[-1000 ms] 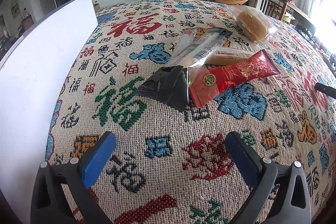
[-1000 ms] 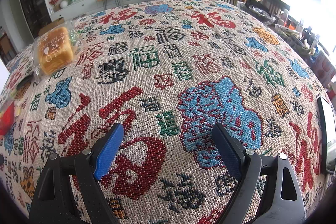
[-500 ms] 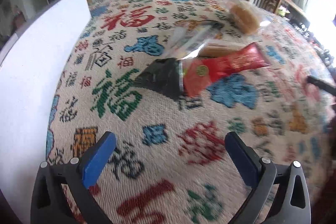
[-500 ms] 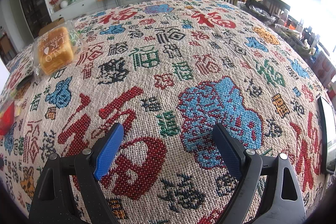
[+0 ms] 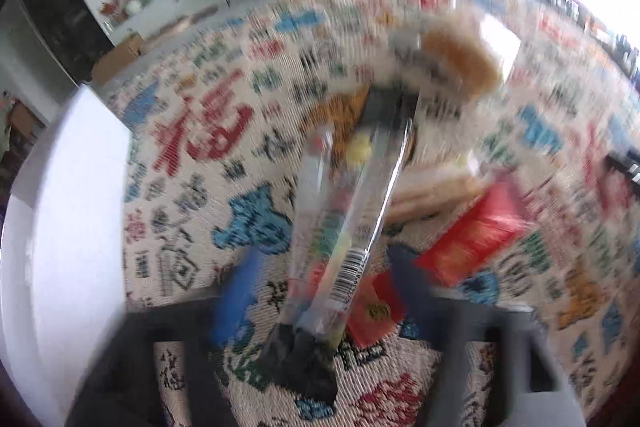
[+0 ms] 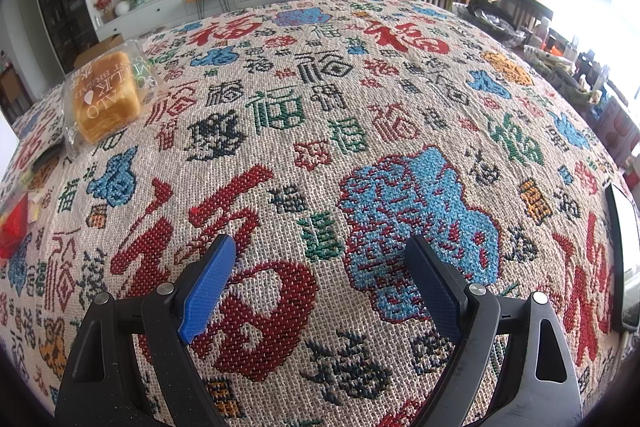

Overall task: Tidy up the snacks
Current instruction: 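Grasp the clear stick snack pack with the left gripper and lift it, then hold the clear stick pack lifted in the left gripper above the cloth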

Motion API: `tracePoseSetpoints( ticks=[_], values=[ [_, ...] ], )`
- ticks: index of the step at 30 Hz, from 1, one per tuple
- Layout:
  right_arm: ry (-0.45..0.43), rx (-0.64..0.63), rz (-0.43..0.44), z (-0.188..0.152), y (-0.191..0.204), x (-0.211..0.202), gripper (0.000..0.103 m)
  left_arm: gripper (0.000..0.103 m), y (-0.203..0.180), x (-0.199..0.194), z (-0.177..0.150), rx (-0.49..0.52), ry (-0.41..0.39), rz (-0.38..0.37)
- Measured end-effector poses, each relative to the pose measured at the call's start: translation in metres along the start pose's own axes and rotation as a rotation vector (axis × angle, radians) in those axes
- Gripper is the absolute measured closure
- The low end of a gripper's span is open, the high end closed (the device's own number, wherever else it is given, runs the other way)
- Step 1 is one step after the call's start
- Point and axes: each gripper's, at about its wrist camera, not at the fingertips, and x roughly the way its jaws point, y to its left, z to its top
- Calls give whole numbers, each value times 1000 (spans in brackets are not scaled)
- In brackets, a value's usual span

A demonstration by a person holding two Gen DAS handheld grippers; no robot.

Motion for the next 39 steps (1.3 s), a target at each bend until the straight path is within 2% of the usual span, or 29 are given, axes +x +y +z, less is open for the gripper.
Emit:
tracePoseSetpoints(
  ticks=[1, 2, 4, 5, 7, 10, 12, 13, 15, 16, 17, 18, 19, 21, 22, 24, 26, 28, 39],
  values=[
    [0, 0, 0, 0, 0, 0, 14, 81, 2, 0, -1, -11, -11, 27],
    [0, 0, 0, 0, 0, 0, 14, 83, 7, -4, -4, -47, -23, -9],
    [0, 0, 0, 0, 0, 0, 14, 84, 24, -20, -17, -186, -51, -141],
    [0, 1, 1, 0, 0, 0, 14, 84, 29, -30, -28, -236, -71, -171],
    [0, 0, 0, 0, 0, 0, 14, 84, 41, -56, -65, -328, -117, -239],
    [0, 0, 0, 0, 0, 0, 14, 84, 50, -84, -120, -413, -163, -240],
    [0, 0, 0, 0, 0, 0, 14, 84, 57, -96, -156, -485, -199, -183],
    [0, 0, 0, 0, 0, 0, 14, 84, 58, -101, -173, -509, -218, -125],
    [0, 0, 0, 0, 0, 0, 14, 81, 51, -105, -189, -505, -238, -53],
    [0, 0, 0, 0, 0, 0, 14, 66, 49, -102, -192, -493, -238, -17],
    [0, -1, -1, 0, 0, 0, 14, 37, 46, -94, -191, -474, -214, 3],
    [1, -1, -1, 0, 0, 1, 14, 23, 46, -86, -190, -463, -196, 12],
    [0, 0, 0, 0, 0, 0, 14, 14, 45, -78, -188, -453, -188, 22],
    [0, 0, 0, 0, 0, 0, 14, 14, 47, -62, -184, -438, -167, 31],
    [0, 0, 0, 0, 0, 0, 14, 14, 49, -50, -180, -428, -126, 18],
    [0, 0, 1, 0, 0, 0, 14, 13, 46, -45, -177, -382, -145, 52],
    [1, 0, 0, 0, 0, 0, 14, 3, 46, -40, -174, -365, -136, 44],
    [0, 0, 0, 0, 0, 0, 14, 0, 48, -36, -174, -363, -135, 44],
    [1, 0, 1, 0, 0, 1, 14, 0, 47, -37, -176, -364, -149, 45]
  ],
)
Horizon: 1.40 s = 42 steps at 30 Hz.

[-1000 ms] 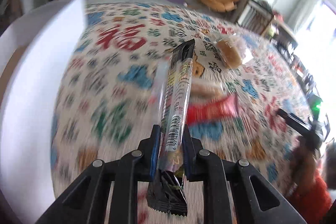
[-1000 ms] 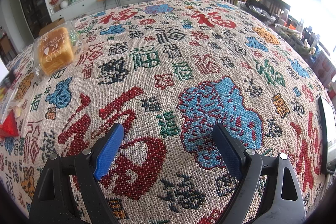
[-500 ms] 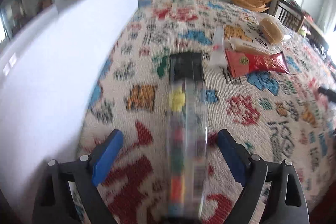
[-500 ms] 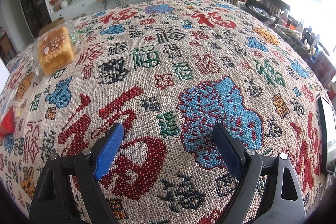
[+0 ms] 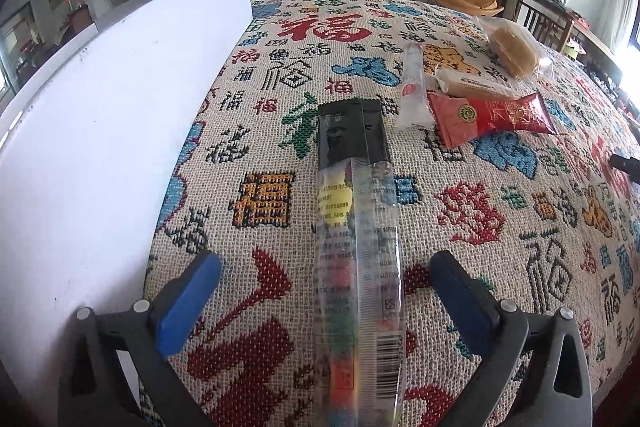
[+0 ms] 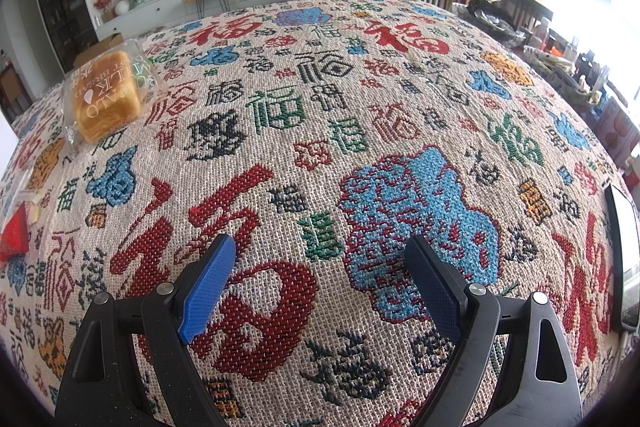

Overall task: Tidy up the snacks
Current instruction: 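Hold the clear stick pack lifted in the left gripper above the cloth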

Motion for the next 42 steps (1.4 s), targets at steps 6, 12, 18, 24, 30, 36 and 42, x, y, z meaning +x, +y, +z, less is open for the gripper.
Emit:
tracePoseSetpoints(
  ticks=[6, 12, 18, 24, 30, 36, 42],
  values=[
    [0, 0, 0, 0, 0, 0, 14, 0, 1, 1, 0, -1, -1, 1],
    [1, 0, 0, 0, 0, 0, 14, 0, 0, -1, 0, -1, -2, 1],
    [1, 0, 0, 0, 0, 0, 14, 0, 0, -1, -1, -1, -3, 0],
    [1, 1, 0, 0, 0, 0, 14, 0, 0, -1, -1, -1, -3, 1],
    [1, 1, 0, 0, 0, 0, 14, 0, 0, -2, -1, -2, -4, 1],
    [1, 1, 1, 0, 0, 0, 14, 0, 0, -2, -1, -4, -5, 1],
    [1, 1, 1, 0, 0, 0, 14, 0, 0, -2, -1, -4, -6, 1]
  ],
)
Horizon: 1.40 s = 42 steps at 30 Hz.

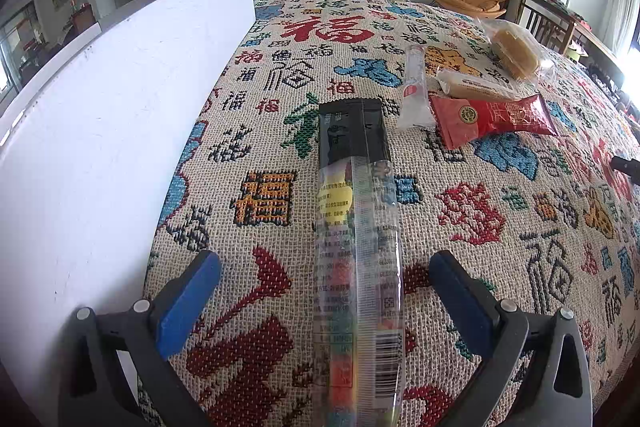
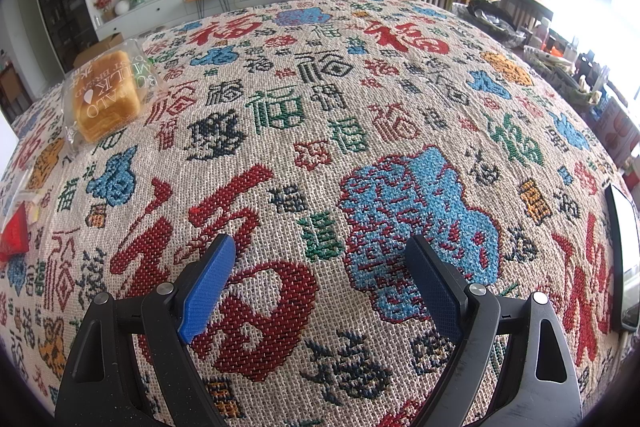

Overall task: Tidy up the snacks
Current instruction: 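Hold the clear stick pack lifted in the left gripper above the cloth, then grasp the red triangular pack with the right gripper while the left holds the stick pack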

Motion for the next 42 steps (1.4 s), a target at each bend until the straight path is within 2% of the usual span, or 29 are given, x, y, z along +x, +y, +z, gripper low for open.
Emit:
tracePoseSetpoints(
  ticks=[21, 23, 25, 27, 29, 30, 31, 33, 34, 35, 37, 38, 39, 40, 41, 42],
  values=[
    [5, -12, -2, 0, 3, 2, 12, 0, 0, 0, -1, -4, -2, -1],
    [26, -22, 48, 2, 8, 0, 12, 0, 1, 0, -1, -2, 1, -3],
    [38, -66, 189, 9, 27, -11, 15, 1, 1, 1, 3, 3, 28, -7],
    [-26, -220, 326, 19, 68, -38, 13, 4, 1, 1, 10, -7, 64, -34],
    [-48, -488, 463, 23, 130, -66, 14, 19, -5, 1, 16, 10, 86, -49],
    [-37, -611, 501, 21, 157, -74, 14, 24, -8, 0, 17, 26, 94, -41],
    [-20, -796, 510, 15, 197, -81, 15, 35, -12, -1, 18, 46, 97, -37],
    [-28, -999, 442, 3, 242, -82, 16, 51, -13, -4, 17, 48, 87, -46],
    [-35, -1084, 395, -5, 264, -77, 16, 68, -11, -6, 16, 41, 78, -41],
    [-18, -1150, 370, -12, 285, -69, 16, 78, -7, -8, 14, 27, 66, -50],
    [27, -1220, 327, -21, 314, -51, 16, 86, 5, -15, 9, -33, 54, -129],
    [45, -1229, 304, -22, 321, -43, 19, 90, 12, -20, 5, -65, 46, -171],
    [80, -1222, 287, -22, 328, -34, 47, 91, 17, -24, 1, -85, 38, -201],
    [138, -1198, 296, -20, 328, -27, 91, 92, 21, -28, -3, -103, 34, -223],
    [179, -1159, 288, -16, 326, -23, 89, 92, 24, -33, -8, -121, 29, -249],
    [182, -1123, 283, -10, 321, -24, 90, 92, 25, -37, -11, -134, 23, -274]
  ],
)
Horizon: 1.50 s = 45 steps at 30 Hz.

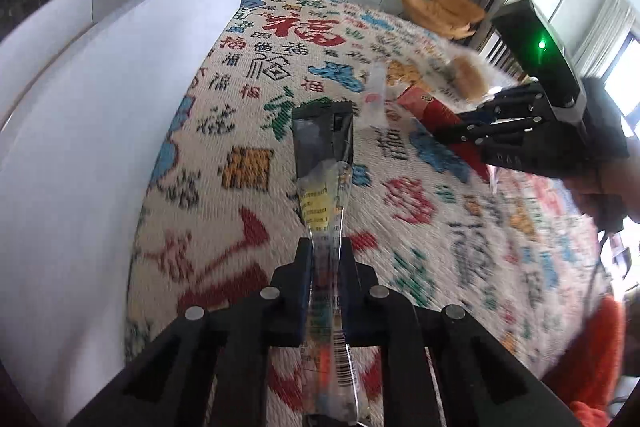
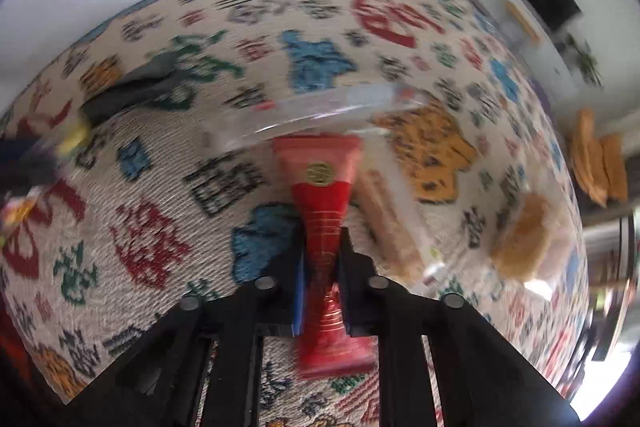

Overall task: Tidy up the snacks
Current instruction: 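Grasp the red triangular pack with the right gripper while the left holds the stick pack, then carry the stick pack and red pack into the cardboard box and release both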

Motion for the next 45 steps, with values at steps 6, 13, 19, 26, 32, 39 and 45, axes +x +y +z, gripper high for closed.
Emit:
tracePoseSetpoints(
  ticks=[6, 13, 19, 26, 32, 39, 45],
  values=[
    [-131, 340, 218, -53, -34, -47, 91, 92, -17, -27, 0, -31, -57, -151],
    [-195, 641, 343, -92, -49, -64, 91, 92, -19, -80, 27, -118, -138, -347],
    [-395, 654, 475, -24, -43, -145, 91, 92, 49, -173, 69, -200, -313, -357],
    [-575, 478, 640, 106, 28, -223, 90, 90, 136, -220, 91, -197, -384, 11],
    [-604, 453, 596, 152, 93, -199, 31, 24, 189, -188, 68, -316, -295, 338],
    [-558, 444, 227, 53, 68, -132, 31, 18, 126, -189, 57, -218, -372, 259],
    [-362, 590, -90, -96, -18, -61, 31, 15, 18, -163, 78, -45, -340, 44]
  ],
)
